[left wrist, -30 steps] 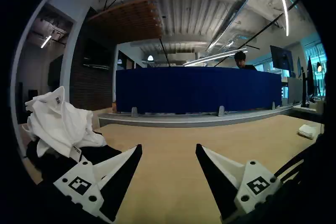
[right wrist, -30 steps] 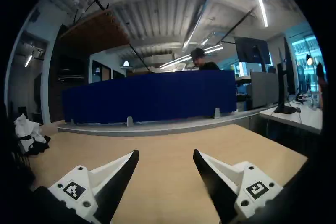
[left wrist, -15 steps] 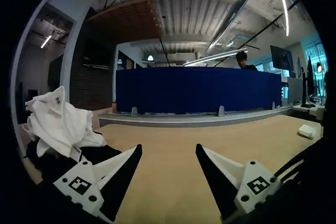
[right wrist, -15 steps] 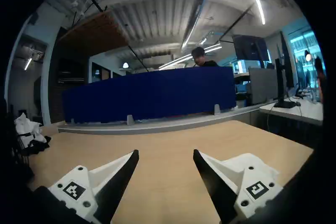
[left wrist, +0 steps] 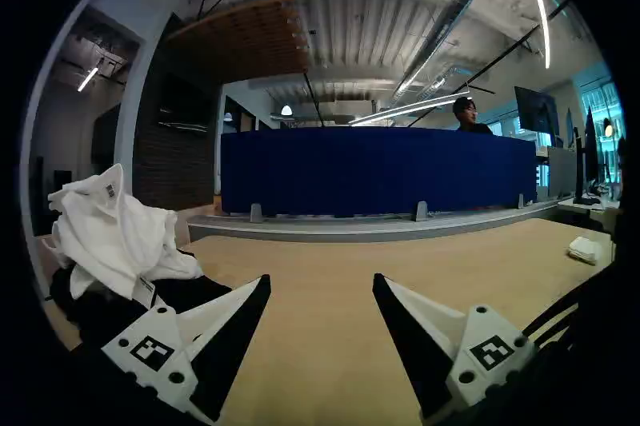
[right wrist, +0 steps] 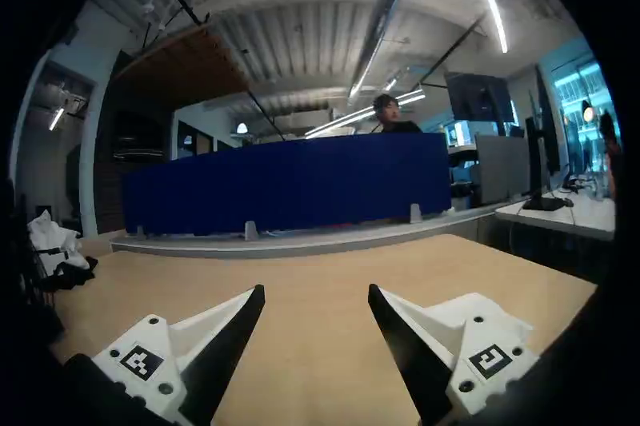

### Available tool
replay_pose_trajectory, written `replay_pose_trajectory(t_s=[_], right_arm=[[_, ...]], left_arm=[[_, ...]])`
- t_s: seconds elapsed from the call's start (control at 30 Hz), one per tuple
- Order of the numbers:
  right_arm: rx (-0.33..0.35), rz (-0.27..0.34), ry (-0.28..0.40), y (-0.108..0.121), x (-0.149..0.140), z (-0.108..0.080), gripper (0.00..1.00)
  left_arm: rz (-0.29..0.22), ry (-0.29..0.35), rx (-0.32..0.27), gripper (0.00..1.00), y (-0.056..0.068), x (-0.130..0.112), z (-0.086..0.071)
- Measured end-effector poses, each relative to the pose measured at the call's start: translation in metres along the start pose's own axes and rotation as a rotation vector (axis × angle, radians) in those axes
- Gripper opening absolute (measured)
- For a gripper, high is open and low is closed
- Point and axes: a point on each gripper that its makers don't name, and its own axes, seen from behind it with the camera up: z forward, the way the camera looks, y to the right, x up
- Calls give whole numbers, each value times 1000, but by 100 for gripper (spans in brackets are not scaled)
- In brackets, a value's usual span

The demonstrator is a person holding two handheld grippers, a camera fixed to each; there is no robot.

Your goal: Fold towel

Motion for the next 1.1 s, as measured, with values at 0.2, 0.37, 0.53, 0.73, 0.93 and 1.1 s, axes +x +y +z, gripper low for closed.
replay_pose_trajectory(t_s=[0.2, 0.37, 0.53, 0.73, 0.93, 1.1], right_arm=[[-1, -20, 0, -2, -2, -2, 100], [-1, -39, 0, -3, -4, -2, 100], [4, -82, -1, -11, -6, -3, 100], [-6, -85, -1, -9, -8, -3, 100], [-7, -86, -1, -10, -8, -2, 100], [-7, -87, -2, -9, -7, -1, 100]], left_arm=[[0, 0, 0, 95, 0, 0, 0], [0, 0, 0, 95, 0, 0, 0], [0, 0, 0, 95, 0, 0, 0], [0, 0, 0, 95, 1, 0, 0], [0, 0, 0, 95, 1, 1, 1], [0, 0, 0, 95, 0, 0, 0]])
